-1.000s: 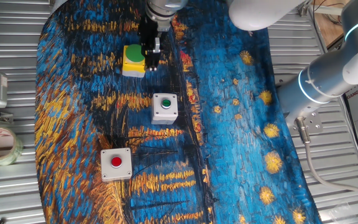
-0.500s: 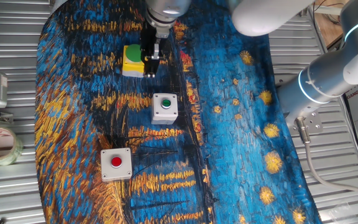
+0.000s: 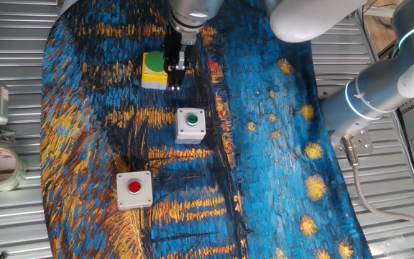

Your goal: Press three buttons from left to right in sequence

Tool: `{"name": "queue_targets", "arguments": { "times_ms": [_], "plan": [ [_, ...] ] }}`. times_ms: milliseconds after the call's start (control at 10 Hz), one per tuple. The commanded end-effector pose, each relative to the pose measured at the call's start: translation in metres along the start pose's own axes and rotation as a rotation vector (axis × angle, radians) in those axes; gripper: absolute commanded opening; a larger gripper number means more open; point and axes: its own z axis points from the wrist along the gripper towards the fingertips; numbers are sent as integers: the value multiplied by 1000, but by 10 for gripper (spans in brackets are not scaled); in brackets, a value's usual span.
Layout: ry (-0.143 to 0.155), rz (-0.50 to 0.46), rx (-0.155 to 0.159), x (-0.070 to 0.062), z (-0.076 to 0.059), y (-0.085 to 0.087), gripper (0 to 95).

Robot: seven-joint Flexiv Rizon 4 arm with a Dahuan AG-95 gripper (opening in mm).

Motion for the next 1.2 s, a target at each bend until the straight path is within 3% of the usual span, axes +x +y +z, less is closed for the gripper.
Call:
{"name": "queue_targets", "arguments": {
  "times_ms": [100,600,1200],
  "plan": [
    [6,-5,-3,9,-7,-4,570],
    [-10,-5,-4,7,-3,-4,570],
    [-8,-14,-11,8,-3,-5,570]
  ]
}}
